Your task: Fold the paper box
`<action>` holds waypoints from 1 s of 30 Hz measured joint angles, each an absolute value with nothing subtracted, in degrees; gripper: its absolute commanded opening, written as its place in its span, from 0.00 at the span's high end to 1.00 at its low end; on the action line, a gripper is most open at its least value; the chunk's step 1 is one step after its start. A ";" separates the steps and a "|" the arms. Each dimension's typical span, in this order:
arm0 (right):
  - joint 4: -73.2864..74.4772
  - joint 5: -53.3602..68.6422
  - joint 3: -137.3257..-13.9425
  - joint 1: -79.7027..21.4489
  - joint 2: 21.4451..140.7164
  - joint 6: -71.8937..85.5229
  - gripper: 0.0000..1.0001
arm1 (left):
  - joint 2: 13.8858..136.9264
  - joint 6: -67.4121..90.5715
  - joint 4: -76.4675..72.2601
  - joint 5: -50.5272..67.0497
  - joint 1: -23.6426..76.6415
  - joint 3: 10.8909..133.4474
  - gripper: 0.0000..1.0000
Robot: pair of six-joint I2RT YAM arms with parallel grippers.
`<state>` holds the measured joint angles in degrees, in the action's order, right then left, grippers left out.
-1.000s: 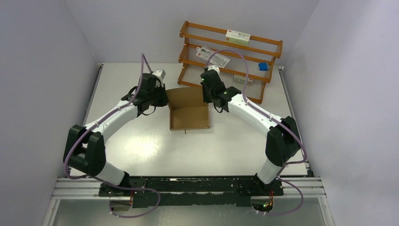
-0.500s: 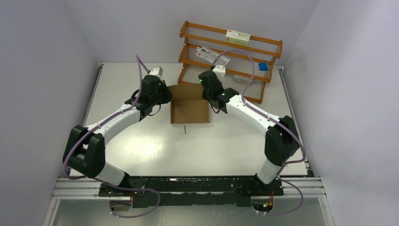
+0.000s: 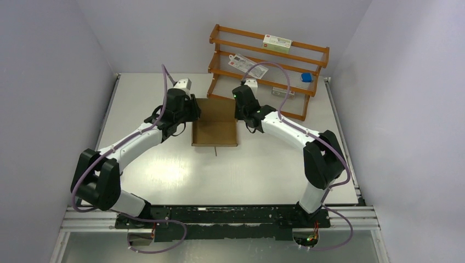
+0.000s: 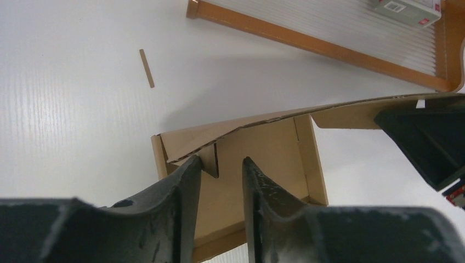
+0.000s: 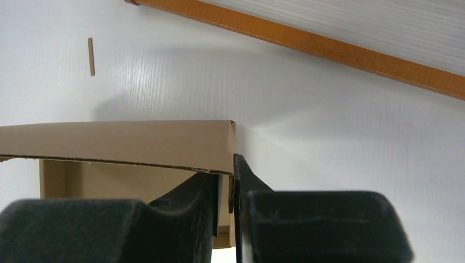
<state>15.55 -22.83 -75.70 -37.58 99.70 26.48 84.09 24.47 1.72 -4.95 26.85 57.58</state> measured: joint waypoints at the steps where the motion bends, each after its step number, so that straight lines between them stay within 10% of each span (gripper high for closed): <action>1: 14.94 -21.67 -75.35 -37.26 99.74 26.02 0.82 | 83.83 24.29 1.52 -4.86 26.81 57.12 0.57; 10: 8.75 -14.24 -71.59 -36.05 99.79 22.61 0.71 | 81.38 21.80 1.10 -0.69 23.46 54.33 0.33; 30: -1.56 -5.50 -65.25 -32.80 99.79 13.76 0.72 | 79.61 12.93 4.40 9.26 15.92 53.93 0.23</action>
<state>-1.56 -5.50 -65.25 -32.80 99.79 13.76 79.61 12.93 4.40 9.26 15.92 53.93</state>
